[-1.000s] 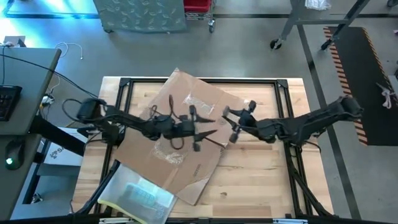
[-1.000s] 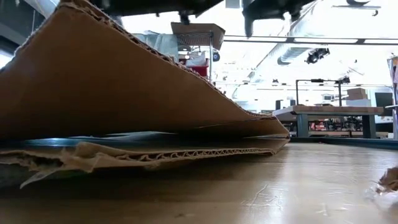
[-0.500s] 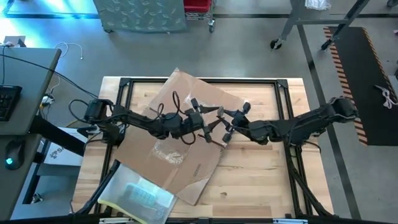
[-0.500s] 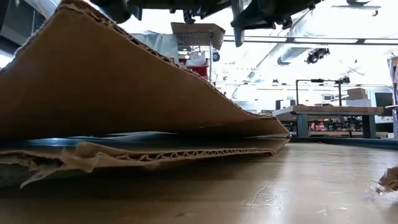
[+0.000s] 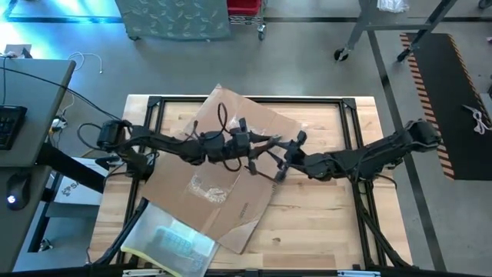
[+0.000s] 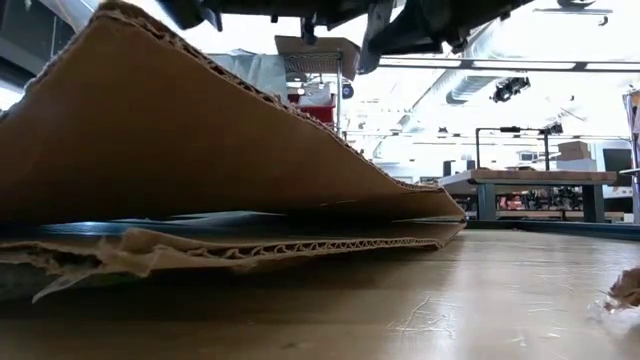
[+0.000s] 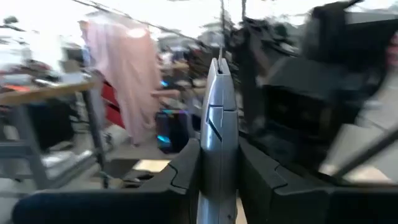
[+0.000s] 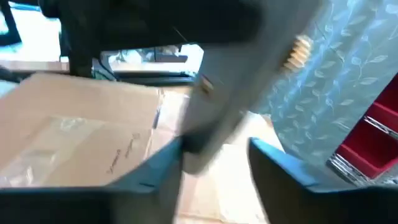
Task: Unpack boxes
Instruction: Put the silver cutter on top of the flat box
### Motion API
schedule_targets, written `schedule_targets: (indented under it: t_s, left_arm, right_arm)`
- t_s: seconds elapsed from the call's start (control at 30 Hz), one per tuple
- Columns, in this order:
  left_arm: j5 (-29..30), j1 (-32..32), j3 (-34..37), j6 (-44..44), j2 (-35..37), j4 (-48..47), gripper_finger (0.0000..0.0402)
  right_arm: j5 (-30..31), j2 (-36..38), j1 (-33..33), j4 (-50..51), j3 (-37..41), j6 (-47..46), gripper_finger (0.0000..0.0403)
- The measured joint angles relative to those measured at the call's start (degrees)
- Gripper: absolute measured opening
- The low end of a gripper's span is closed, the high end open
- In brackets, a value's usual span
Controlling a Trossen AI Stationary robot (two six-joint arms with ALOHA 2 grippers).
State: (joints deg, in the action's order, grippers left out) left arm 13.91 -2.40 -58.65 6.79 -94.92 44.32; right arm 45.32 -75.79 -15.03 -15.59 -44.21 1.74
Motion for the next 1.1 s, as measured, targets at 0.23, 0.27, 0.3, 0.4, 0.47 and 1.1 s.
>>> schedule_targets:
  t_s: [0.23, 0.27, 0.3, 0.4, 0.47, 1.1]
  left_arm:
    - [-19.42, 5.01, 5.48, -7.87, 9.74, -2.1, 0.0059]
    - [-21.86, 5.64, 7.02, -9.24, 10.54, -1.09, 0.0059]
    - [-24.46, 6.09, 8.49, -10.64, 11.17, 0.43, 0.0059]
    - [-30.22, 6.35, 11.93, -14.63, 11.31, 9.92, 0.0059]
    - [-32.26, 5.89, 13.19, -17.58, 10.17, 16.52, 0.0059]
    - [-32.71, 0.98, 12.52, -26.22, 0.99, 36.84, 0.0059]
  right_arm:
    - [-9.98, 9.31, -5.05, 8.59, 0.0, 8.12, 0.0259]
    - [-13.46, 11.1, -6.04, 8.45, 0.0, 10.28, 0.0256]
    - [-17.19, 12.77, -6.76, 7.28, 0.0, 12.27, 0.0248]
    - [-28.56, 15.71, -8.21, -0.8, 0.0, 19.3, 0.0202]
    - [-34.09, 15.77, -8.2, -8.09, -0.07, 26.24, 0.0158]
    - [-58.68, 1.03, 7.4, 1.91, -18.67, 47.2, 0.0]
